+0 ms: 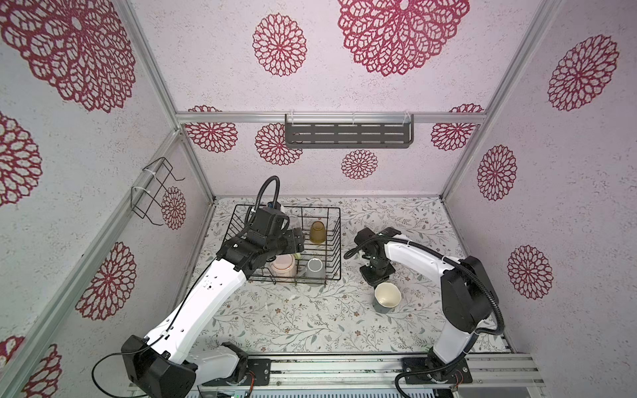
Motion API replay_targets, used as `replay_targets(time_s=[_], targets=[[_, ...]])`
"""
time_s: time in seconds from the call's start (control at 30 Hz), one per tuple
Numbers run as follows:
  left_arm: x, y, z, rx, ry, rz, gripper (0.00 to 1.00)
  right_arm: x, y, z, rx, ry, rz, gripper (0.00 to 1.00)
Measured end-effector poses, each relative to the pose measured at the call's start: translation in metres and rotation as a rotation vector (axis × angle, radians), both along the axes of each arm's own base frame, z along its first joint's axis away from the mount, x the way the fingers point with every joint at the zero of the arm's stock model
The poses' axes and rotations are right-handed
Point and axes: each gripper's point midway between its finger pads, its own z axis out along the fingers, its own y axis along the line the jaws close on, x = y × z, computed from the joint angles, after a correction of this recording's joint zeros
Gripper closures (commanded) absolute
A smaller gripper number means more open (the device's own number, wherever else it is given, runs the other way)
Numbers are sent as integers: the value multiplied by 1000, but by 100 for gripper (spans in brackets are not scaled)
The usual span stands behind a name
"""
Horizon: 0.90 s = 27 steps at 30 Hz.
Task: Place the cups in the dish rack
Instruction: 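Grasp the dark green mug by its rim with the right gripper, then lift the dark green mug toward the left gripper over the rack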
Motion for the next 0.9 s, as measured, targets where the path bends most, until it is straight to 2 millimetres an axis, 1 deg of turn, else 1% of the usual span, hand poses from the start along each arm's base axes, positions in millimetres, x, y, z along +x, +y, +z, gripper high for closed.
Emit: replay_targets(time_s=[0.23,0.57,0.67,0.73,0.8,0.9], targets=[[-2,-5,9,-54,-24,-13,20,14,10,19,73,-101,-2,100],[-8,-10,16,-102,-38,-35,21,32,23,20,163,-158,-36,100],[-9,-16,20,-129,-47,-59,22,35,22,22,213,-178,-67,100],[-10,-22,21,-150,-52,-83,24,40,18,32,251,-219,-104,100],[-12,-30,22,-169,-54,-114,23,46,13,49,296,-278,-150,100],[-17,-48,25,-194,-66,-179,23,58,8,86,389,-402,-221,100]])
